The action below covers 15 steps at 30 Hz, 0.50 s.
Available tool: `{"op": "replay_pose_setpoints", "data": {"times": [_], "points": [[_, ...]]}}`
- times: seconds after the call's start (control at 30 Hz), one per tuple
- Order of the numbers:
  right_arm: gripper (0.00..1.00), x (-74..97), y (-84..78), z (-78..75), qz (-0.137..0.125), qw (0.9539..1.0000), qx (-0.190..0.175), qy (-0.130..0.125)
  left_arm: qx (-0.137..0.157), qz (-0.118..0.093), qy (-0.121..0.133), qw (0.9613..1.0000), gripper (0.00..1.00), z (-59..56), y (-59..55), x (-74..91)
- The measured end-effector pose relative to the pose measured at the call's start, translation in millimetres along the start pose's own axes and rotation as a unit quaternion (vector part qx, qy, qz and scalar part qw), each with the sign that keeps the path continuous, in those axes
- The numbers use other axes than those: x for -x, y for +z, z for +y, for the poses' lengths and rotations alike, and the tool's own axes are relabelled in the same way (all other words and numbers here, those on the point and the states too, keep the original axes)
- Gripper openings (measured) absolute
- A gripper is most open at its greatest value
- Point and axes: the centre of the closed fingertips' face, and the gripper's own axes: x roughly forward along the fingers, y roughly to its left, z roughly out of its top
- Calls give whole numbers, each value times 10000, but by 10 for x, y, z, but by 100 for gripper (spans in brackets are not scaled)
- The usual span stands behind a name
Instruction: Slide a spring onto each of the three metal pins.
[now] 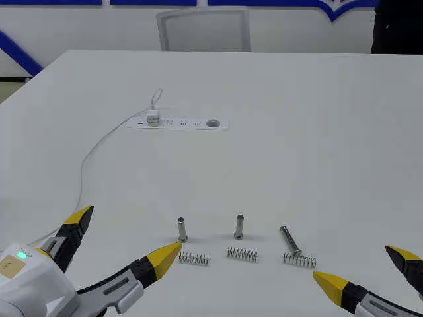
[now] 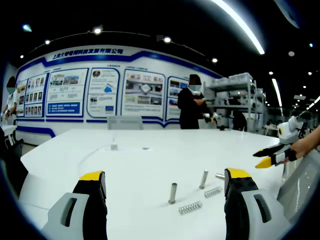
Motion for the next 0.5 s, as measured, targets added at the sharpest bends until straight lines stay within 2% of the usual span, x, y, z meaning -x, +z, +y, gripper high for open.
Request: {"op": "replay_pose_setpoints", "data": {"times": [0.5], "points": [[84, -3, -16, 22, 47, 10000, 48, 29, -25, 69, -89, 9999, 100, -48, -26, -12]]}}
